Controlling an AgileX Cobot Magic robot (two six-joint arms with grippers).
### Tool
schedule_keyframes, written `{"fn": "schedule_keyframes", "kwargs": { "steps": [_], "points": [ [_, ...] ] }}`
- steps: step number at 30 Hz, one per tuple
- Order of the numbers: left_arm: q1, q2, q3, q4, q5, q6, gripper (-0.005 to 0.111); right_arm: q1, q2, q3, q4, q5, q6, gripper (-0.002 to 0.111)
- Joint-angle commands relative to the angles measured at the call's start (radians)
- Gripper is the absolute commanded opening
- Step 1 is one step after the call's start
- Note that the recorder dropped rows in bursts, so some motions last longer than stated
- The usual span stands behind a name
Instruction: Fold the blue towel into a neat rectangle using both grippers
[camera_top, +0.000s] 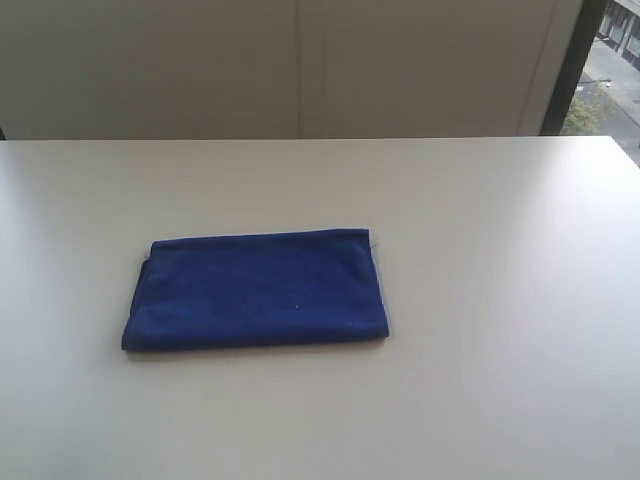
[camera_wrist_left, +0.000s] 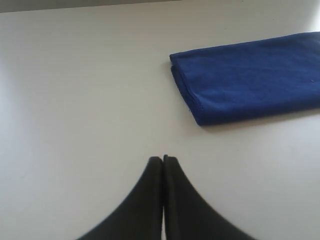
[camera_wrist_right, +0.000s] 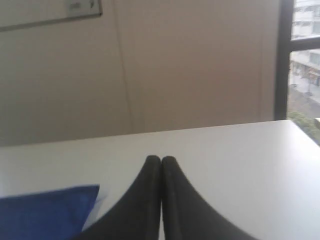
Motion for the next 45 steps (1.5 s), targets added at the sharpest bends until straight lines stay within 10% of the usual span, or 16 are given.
{"fn": "schedule_keyframes", "kwargs": {
  "steps": [1,8,45],
  "points": [
    [0.004,-0.005,0.004,-0.004,-0.002,-0.006,0.000,-0.115,-0.146,0.007,0.001,0.192,0.063,0.000],
    [0.004,-0.005,0.004,-0.004,-0.002,-0.006,0.000,-0.119,-0.146,0.007,-0.033,0.442,-0.045,0.000],
    [0.002,-0.005,0.004,-0.004,-0.002,-0.004,0.000,-0.008,-0.146,0.007,-0.027,0.427,-0.080,0.000]
  ]
}}
